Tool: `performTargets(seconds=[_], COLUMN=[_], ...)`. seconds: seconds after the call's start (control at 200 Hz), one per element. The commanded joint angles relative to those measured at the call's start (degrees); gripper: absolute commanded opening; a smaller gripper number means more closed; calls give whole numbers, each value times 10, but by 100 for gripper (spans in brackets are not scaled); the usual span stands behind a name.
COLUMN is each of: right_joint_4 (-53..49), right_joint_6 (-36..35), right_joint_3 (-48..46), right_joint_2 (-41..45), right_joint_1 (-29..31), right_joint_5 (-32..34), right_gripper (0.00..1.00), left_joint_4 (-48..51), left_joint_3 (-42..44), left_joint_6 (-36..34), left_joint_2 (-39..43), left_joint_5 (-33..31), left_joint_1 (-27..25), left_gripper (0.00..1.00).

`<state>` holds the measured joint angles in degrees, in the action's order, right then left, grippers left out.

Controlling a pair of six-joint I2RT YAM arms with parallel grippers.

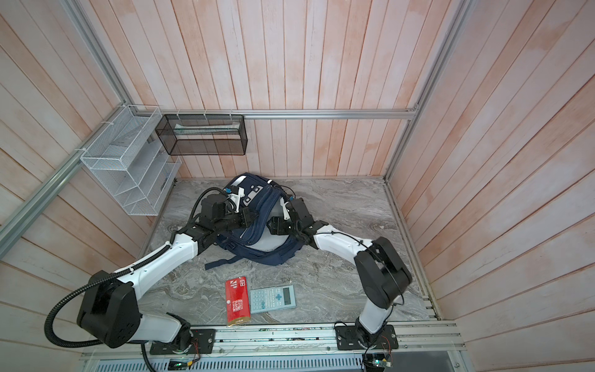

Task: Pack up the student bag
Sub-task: 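Carry the compass case into the bag opening and release it with the right gripper, then withdraw the right gripper from the bag toward the red ruler packet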

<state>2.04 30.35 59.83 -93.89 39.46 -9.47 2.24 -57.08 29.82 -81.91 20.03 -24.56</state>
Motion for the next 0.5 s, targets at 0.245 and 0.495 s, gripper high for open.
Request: performTargets(seconds=[0.245,0.495], right_joint_4=[-99,1], right_joint_6=[16,45], right_joint_3=[-103,-82], right_joint_2=[109,11], right_joint_1=[222,273], right_joint_5=[139,80], right_gripper=[90,84], left_joint_4=[-33,12], left_joint_3=[26,47], left_joint_6=[20,23], left_joint_2=[-16,-8], left_joint_5=[-6,-44], left_joint_1=[1,3], left_gripper=[0,20])
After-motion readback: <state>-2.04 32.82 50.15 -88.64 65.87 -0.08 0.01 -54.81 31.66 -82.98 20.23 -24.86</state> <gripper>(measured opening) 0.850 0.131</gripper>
